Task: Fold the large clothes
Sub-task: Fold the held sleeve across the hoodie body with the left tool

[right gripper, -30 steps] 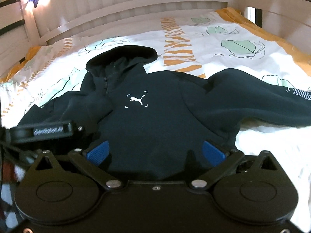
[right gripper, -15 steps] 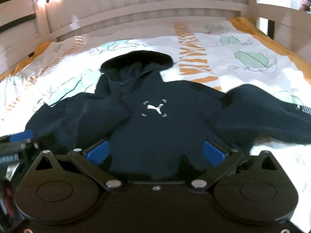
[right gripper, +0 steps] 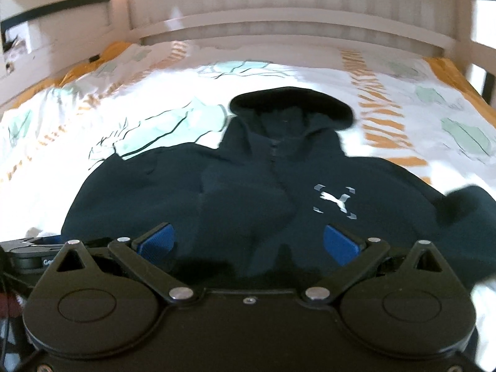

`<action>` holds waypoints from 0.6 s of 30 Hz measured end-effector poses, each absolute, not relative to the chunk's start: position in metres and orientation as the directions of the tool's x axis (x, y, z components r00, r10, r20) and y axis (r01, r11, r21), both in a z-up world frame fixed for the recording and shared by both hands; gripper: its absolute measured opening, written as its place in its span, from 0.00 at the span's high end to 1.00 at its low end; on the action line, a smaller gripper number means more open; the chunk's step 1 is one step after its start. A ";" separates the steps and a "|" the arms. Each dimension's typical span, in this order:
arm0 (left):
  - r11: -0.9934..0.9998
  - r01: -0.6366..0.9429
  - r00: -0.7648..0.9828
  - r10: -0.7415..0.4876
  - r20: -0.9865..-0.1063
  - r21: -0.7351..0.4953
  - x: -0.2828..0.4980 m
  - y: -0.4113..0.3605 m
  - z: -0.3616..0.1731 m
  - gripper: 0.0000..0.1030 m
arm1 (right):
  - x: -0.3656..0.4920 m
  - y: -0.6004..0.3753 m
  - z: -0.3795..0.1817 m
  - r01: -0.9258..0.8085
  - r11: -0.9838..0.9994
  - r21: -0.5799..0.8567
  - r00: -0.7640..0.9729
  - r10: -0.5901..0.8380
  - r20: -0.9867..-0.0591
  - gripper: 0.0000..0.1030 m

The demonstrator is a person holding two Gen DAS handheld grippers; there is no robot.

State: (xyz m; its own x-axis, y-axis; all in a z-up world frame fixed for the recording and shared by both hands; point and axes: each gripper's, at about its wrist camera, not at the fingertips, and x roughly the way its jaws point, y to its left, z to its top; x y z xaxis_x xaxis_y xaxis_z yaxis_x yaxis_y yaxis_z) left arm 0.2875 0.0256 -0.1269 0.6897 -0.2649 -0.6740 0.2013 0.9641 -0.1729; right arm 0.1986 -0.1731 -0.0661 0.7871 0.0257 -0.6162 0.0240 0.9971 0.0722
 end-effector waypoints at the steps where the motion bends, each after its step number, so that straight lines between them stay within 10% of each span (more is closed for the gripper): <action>1: 0.965 0.205 0.691 -0.261 -0.674 -0.164 0.288 0.023 -0.127 0.04 | 0.204 -0.168 -0.067 0.014 0.997 0.072 0.786 0.033 -0.617 0.01; 18: 0.971 0.206 0.703 -0.232 -0.673 -0.119 0.283 0.022 -0.135 0.00 | 0.194 -0.241 -0.099 0.159 0.979 0.131 0.724 -0.025 -0.690 0.01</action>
State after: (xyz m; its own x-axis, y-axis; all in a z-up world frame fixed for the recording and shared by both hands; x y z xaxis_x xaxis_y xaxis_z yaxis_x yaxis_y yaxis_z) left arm 0.2827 0.0223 -0.1346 0.7028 -0.2316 -0.6727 0.2062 0.9713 -0.1190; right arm 0.1938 -0.2414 -0.0992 0.7237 -0.0251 -0.6896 0.1589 0.9785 0.1312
